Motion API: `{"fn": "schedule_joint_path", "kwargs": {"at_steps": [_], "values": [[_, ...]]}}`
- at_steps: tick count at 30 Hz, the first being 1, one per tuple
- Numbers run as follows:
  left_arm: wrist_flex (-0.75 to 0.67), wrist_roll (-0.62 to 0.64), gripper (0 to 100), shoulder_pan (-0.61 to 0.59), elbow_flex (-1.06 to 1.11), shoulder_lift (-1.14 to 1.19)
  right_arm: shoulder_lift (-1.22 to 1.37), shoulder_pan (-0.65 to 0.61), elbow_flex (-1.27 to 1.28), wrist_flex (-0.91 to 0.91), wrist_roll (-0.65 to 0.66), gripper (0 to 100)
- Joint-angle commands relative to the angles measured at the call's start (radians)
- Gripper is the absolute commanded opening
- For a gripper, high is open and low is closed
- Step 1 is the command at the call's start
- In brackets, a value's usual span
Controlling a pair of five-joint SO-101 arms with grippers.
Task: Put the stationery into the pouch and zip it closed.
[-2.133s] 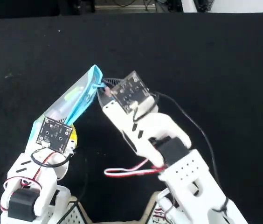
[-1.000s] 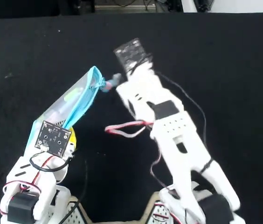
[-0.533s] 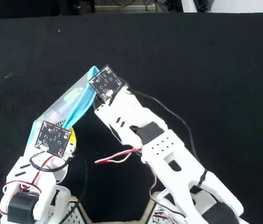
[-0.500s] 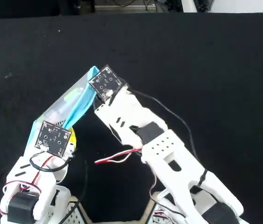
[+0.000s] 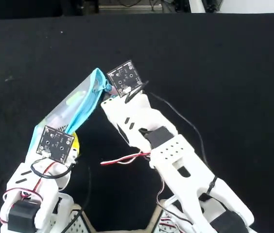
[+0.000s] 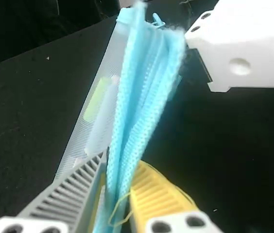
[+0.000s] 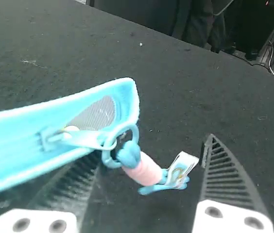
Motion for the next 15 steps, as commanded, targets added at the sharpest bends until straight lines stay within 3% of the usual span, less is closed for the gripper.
{"fn": "schedule_joint_path", "kwargs": {"at_steps": [1, 4, 15], "values": [[0.009, 0.002, 3, 0.001, 0.004, 0.006, -0.039, 0.014, -0.010, -0.029, -0.008, 21.4], [0.009, 0.002, 3, 0.001, 0.004, 0.006, -0.039, 0.020, -0.010, -0.034, -0.006, 2.2], [0.009, 0.002, 3, 0.001, 0.005, 0.006, -0.039, 0.130, -0.013, -0.035, -0.008, 1.1]]}}
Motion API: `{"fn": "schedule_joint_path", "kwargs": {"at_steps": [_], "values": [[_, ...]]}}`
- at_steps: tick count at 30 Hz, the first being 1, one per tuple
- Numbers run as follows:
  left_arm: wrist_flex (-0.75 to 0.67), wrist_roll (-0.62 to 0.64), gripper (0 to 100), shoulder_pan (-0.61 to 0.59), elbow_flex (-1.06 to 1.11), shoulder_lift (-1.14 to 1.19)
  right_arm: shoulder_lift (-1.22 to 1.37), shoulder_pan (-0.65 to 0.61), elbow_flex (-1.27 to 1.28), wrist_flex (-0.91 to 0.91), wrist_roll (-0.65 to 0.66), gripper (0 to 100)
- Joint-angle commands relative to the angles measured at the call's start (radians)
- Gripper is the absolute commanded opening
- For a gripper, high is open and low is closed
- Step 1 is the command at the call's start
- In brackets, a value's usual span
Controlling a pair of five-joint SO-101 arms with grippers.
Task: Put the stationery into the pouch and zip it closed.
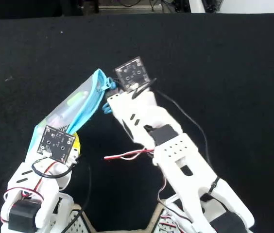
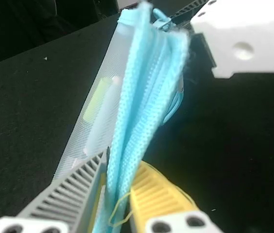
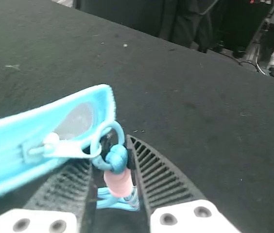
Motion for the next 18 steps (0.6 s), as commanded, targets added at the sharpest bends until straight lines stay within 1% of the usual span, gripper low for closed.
{"fn": "schedule_joint_path", "kwargs": {"at_steps": [1, 5, 9, 13, 18], "values": [[0.009, 0.002, 3, 0.001, 0.002, 0.006, -0.039, 0.058, -0.013, -0.028, -0.003, 1.1], [0.011, 0.002, 3, 0.001, -0.001, 0.006, -0.028, 0.063, -0.033, -0.051, -0.002, 1.1], [0.012, 0.002, 3, 0.001, -0.002, 0.006, 0.090, 0.087, -0.116, -0.046, 0.066, 1.1], [0.009, 0.002, 3, 0.001, 0.002, 0.006, 0.197, 0.124, -0.177, -0.015, 0.066, 1.1], [0.009, 0.002, 3, 0.001, 0.001, 0.006, 0.219, 0.150, -0.185, -0.018, 0.075, 1.1]]}}
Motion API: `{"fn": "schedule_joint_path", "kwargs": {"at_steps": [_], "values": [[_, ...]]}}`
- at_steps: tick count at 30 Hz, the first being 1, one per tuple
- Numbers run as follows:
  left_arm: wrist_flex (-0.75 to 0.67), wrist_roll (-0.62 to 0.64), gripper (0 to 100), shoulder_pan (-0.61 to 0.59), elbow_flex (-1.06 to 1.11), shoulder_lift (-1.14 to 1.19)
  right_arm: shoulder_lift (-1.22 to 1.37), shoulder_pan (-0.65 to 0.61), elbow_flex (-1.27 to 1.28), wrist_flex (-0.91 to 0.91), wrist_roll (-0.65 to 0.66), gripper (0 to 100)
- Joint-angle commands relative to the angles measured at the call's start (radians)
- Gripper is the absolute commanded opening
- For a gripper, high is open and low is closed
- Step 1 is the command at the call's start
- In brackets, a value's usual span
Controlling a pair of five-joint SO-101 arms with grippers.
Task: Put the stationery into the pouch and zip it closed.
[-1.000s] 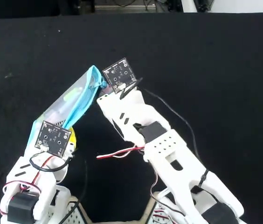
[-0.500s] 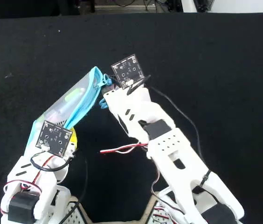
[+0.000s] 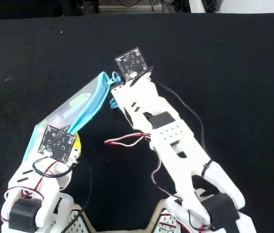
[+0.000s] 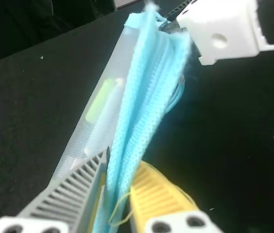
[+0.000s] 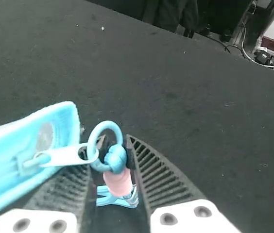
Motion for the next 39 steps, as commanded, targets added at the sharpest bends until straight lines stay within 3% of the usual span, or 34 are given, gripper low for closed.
{"fn": "schedule_joint_path", "kwargs": {"at_steps": [1, 29, 32, 39], "values": [[0.011, 0.002, 3, -0.001, -0.005, 0.006, 0.008, 0.077, -0.067, 0.002, 0.008, 1.1], [0.015, 0.028, 3, 0.001, -0.005, 0.006, 0.041, 0.089, -0.041, 0.021, 0.048, 1.4], [0.014, 0.028, 3, 0.001, -0.004, 0.006, -0.041, 0.068, -0.058, 0.140, 0.048, 2.8], [0.009, 0.025, 3, 0.001, -0.002, 0.006, -0.302, -0.064, -0.130, 0.505, 0.048, 23.7]]}}
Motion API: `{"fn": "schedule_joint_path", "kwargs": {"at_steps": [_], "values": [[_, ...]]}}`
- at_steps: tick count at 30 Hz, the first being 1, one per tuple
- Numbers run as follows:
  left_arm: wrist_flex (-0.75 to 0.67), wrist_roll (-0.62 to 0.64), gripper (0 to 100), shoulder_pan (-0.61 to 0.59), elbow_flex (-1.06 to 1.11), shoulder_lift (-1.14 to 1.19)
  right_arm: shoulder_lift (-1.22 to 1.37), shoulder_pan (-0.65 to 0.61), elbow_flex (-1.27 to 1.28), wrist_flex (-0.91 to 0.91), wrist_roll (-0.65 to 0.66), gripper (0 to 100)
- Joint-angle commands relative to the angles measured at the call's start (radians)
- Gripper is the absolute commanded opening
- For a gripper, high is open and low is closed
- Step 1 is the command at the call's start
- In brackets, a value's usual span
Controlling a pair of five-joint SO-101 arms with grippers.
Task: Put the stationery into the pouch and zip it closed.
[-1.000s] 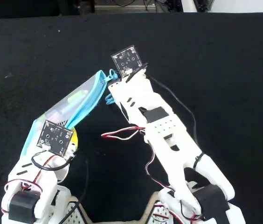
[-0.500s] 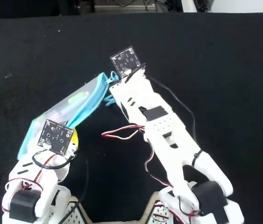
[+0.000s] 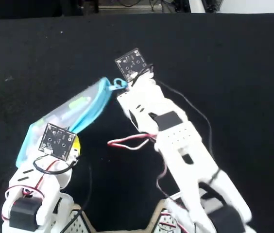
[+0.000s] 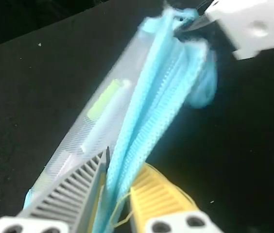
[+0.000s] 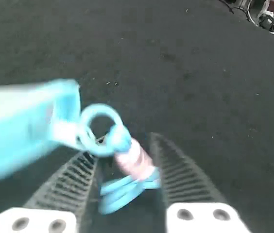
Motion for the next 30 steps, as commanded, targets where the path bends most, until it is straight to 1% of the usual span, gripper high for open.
{"fn": "schedule_joint_path", "kwargs": {"at_steps": [1, 4, 9, 11, 14, 16, 20, 23, 26, 30], "values": [[-0.002, 0.011, 3, 0.001, -0.008, 0.003, -0.174, -0.061, -0.074, 0.135, 0.003, 24.3], [-0.035, 0.011, 3, -0.005, -0.007, 0.005, -0.309, -0.091, -0.068, 0.176, 0.003, 24.3], [-0.117, 0.014, 3, -0.013, -0.007, 0.005, -0.526, -0.072, -0.064, 0.265, 0.008, 23.6], [-0.169, 0.014, 3, -0.047, -0.007, 0.006, -0.590, -0.043, -0.033, 0.298, 0.011, 17.8], [-0.298, 0.015, 3, -0.139, -0.002, 0.012, -0.647, 0.023, 0.067, 0.301, 0.011, 0.8], [-0.397, 0.017, 3, -0.183, 0.024, 0.012, -0.670, 0.058, 0.153, 0.290, 0.005, 4.4], [-0.597, 0.015, 3, -0.199, 0.130, 0.014, -0.708, 0.071, 0.371, 0.196, 0.003, 3.8], [-0.724, 0.017, 3, -0.177, 0.240, 0.015, -0.737, 0.071, 0.532, 0.051, 0.003, 3.6], [-0.787, 0.031, 3, -0.117, 0.328, 0.015, -0.768, 0.071, 0.648, -0.069, 0.003, 3.6], [-0.861, 0.077, 3, -0.038, 0.372, 0.015, -0.803, 0.071, 0.713, -0.110, 0.003, 3.8]]}}
